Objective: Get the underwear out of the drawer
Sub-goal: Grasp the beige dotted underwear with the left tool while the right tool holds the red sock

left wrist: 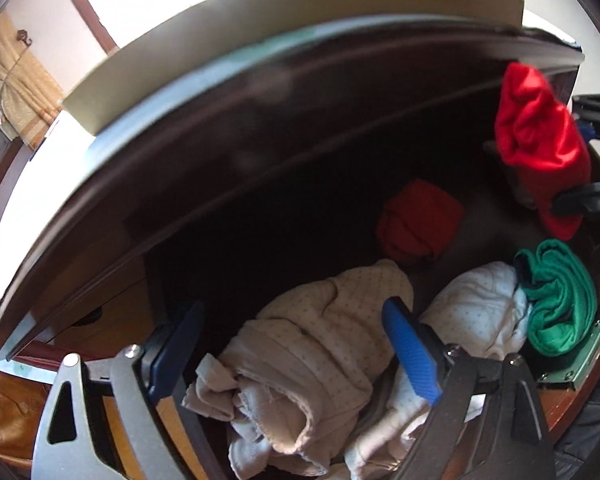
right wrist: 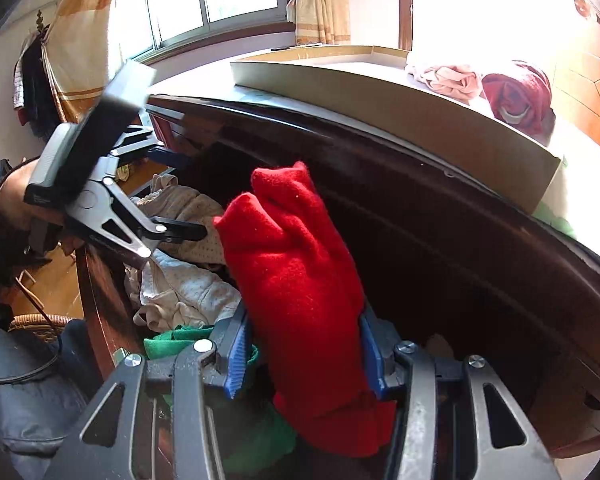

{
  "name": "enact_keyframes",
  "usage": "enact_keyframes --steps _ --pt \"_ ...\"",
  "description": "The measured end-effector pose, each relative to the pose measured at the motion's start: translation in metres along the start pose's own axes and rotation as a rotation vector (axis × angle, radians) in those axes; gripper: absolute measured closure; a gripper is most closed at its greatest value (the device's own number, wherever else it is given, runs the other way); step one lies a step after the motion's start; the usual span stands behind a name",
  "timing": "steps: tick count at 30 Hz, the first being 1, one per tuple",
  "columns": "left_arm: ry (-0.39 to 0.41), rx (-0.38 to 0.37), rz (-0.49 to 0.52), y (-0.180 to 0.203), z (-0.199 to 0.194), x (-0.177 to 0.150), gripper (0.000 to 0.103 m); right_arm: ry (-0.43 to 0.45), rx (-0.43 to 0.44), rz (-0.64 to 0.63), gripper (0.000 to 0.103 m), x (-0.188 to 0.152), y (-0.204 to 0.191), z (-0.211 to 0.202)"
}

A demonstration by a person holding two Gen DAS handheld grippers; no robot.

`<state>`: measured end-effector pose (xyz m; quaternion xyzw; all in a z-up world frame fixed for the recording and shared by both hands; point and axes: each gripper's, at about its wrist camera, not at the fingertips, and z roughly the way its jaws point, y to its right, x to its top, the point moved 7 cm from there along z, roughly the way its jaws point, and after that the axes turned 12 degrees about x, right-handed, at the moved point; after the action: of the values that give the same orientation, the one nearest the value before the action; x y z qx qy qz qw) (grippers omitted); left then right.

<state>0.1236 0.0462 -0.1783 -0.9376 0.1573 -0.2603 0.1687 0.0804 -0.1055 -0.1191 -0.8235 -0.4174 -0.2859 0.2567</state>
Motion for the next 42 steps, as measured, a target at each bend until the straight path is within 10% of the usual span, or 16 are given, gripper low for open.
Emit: enact_keyframes --steps 13,17,24,42 --pt "-0.131 -0.063 0.065 0.007 0.028 0.007 0.024 0.007 0.042 0.052 0.053 -0.002 0.004 0.003" --pt "-0.136 -0.094 0.056 0.009 0.032 0.019 0.042 0.0 0.062 0.071 0.053 -0.002 0.007 0.005" --pt "-0.078 -0.072 0.08 0.01 0.024 0.021 0.066 0.006 0.071 0.084 0.053 -0.002 0.008 0.006" --pt "0.12 -0.026 -0.041 -0.007 -0.027 0.0 0.074 0.083 0.126 0.138 0.053 -0.005 0.016 -0.007"
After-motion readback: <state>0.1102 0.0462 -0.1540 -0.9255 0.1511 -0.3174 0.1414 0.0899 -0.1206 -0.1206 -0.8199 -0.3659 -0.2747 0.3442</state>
